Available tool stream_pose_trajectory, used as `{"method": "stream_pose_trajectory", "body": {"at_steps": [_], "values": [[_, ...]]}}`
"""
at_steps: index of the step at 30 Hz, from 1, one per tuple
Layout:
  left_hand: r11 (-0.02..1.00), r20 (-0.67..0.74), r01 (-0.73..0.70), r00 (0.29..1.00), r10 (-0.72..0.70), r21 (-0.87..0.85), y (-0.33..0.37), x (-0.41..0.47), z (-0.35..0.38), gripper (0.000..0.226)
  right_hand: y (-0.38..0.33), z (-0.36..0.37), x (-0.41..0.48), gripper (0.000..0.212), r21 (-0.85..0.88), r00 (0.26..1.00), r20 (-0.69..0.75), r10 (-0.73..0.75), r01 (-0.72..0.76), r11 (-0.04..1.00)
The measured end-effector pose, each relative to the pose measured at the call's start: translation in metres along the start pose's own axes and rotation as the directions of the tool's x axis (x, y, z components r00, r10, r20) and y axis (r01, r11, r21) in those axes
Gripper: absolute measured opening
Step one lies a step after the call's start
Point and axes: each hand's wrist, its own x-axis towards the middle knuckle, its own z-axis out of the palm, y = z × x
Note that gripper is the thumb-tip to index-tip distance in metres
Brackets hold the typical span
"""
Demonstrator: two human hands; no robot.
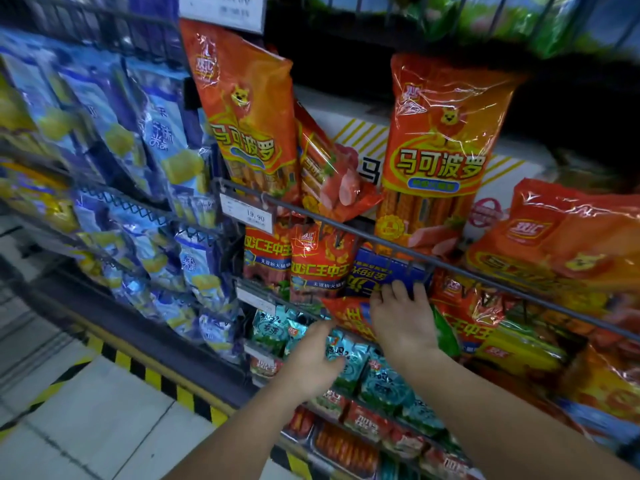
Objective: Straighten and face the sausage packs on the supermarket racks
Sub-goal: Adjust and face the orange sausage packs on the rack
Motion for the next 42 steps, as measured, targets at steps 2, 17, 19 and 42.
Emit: {"method": "stream_pose_trajectory", "body": {"at_steps": [2, 17, 19, 42], "values": [[0.998, -0.017, 0.040, 0.999, -0.041, -0.041, 0.001, -0.001, -0.003, 0.066, 0.000, -0.001, -0.003, 0.053, 0.056, 1.000, 0.015, 0.006, -0.007, 0.998], [0.499, -0.115, -0.083, 0.993, -0.033, -0.862, 0.032, -0.011, 0.005, 0.082, -0.009, 0.025, -0.047, 0.056, 0.826, 0.813, -0.429, 0.395, 0.176, 0.536], [0.494, -0.236, -0.197, 0.972, -0.017, -0.847, 0.033, -0.006, 0.003, 0.072, -0.017, 0.036, -0.040, 0.054, 0.919, 0.825, -0.352, 0.442, 0.216, 0.330], [0.925, -0.489, -0.351, 0.838, 0.240, -0.147, 0.028, 0.064, 0.010, 0.051, -0.015, 0.073, 0.023, 0.047, 0.980, 0.834, 0.049, 0.550, -0.146, 0.134]]}}
